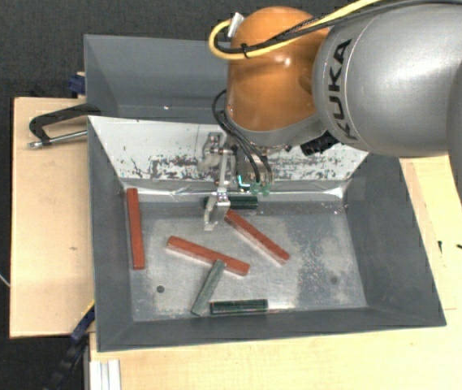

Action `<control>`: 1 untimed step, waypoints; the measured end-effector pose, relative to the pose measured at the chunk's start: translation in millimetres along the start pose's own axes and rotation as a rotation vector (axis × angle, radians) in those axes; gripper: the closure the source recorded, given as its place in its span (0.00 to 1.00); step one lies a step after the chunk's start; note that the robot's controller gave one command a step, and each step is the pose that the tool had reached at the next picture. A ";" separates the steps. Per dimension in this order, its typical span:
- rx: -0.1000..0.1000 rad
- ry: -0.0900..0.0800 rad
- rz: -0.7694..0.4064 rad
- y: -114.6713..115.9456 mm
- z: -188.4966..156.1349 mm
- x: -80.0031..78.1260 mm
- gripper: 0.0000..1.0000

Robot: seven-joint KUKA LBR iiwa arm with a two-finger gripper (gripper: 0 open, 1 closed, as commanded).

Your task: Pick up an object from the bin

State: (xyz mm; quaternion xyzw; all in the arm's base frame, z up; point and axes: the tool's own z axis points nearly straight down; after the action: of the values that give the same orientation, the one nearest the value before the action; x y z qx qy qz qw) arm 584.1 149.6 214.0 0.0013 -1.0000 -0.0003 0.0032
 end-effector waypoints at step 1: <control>-0.001 -0.008 0.002 -0.7 -4.4 -1.7 0.00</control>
Offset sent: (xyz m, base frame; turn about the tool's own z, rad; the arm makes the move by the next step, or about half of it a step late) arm -0.0359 -0.0555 -0.1005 -0.0098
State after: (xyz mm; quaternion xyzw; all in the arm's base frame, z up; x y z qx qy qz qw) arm 585.8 148.9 218.5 0.0004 -1.0000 -0.0009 -0.0009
